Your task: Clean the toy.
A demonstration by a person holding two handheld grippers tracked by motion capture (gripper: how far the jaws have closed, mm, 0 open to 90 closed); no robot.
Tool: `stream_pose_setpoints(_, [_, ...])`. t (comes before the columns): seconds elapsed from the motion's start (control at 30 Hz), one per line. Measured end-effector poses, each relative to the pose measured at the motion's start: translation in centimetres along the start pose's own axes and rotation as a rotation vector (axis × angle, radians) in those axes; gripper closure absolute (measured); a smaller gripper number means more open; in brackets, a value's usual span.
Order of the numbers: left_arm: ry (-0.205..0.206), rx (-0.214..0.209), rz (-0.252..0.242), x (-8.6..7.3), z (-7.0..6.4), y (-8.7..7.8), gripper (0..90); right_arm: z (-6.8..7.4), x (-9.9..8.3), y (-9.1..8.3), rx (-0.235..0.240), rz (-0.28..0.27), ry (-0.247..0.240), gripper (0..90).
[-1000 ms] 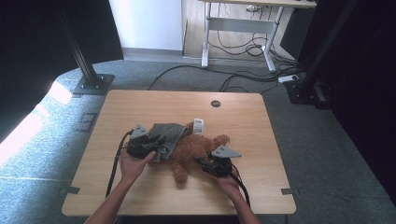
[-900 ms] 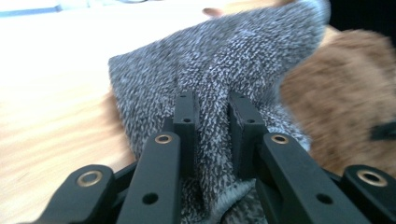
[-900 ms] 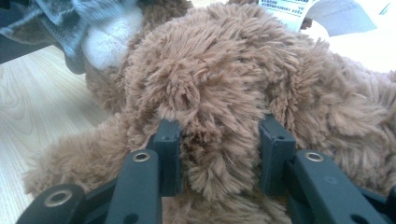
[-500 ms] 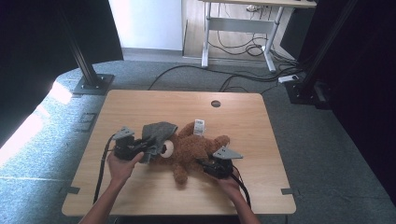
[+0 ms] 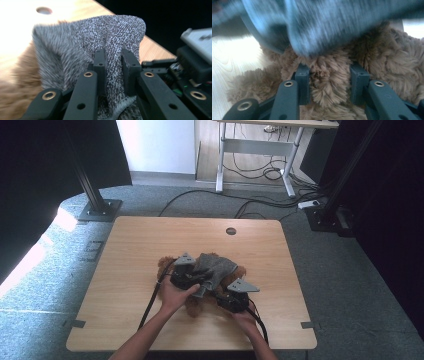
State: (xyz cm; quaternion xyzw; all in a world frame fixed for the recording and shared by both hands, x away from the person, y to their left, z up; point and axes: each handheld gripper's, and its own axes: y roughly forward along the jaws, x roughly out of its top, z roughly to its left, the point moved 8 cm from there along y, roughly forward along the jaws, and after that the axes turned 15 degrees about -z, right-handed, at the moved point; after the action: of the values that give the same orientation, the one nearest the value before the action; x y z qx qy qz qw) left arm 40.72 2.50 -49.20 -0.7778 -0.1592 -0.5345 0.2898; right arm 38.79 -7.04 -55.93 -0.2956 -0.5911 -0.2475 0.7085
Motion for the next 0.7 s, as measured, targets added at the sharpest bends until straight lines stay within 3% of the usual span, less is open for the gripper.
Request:
stream_pose_setpoints(0.1, [0.025, 0.023, 0.019, -0.9, 0.0, 0.5, 75.9, 0.0, -0.1, 0.0, -0.002, 0.002, 0.002, 60.1])
stream_pose_setpoints(0.33, [0.063, 0.101, 0.028, -1.1, 1.7, -1.1, 76.1, 0.2, -0.1, 0.0, -0.004, 0.003, -0.011, 60.4])
stream_pose_setpoints(0.4, [0.047, 0.136, 0.03, -1.5, 3.2, -2.3, 76.2, 0.2, -0.1, 0.0, -0.003, 0.0, -0.013, 60.4])
stream_pose_setpoints(0.5, [0.024, 0.14, 0.022, -1.9, 4.2, -3.2, 76.3, 0.2, -0.1, 0.0, 0.0, 0.0, -0.013, 60.5])
stream_pose_setpoints(0.53, [-0.002, 0.129, 0.006, -2.2, 4.8, -4.0, 76.5, 0.4, -0.2, 0.0, 0.008, 0.002, -0.024, 60.5])
stream_pose_setpoints(0.7, [0.013, 0.138, -0.017, -2.0, 4.9, -5.1, 76.6, 0.9, -0.3, 0.1, 0.016, 0.006, -0.043, 60.6])
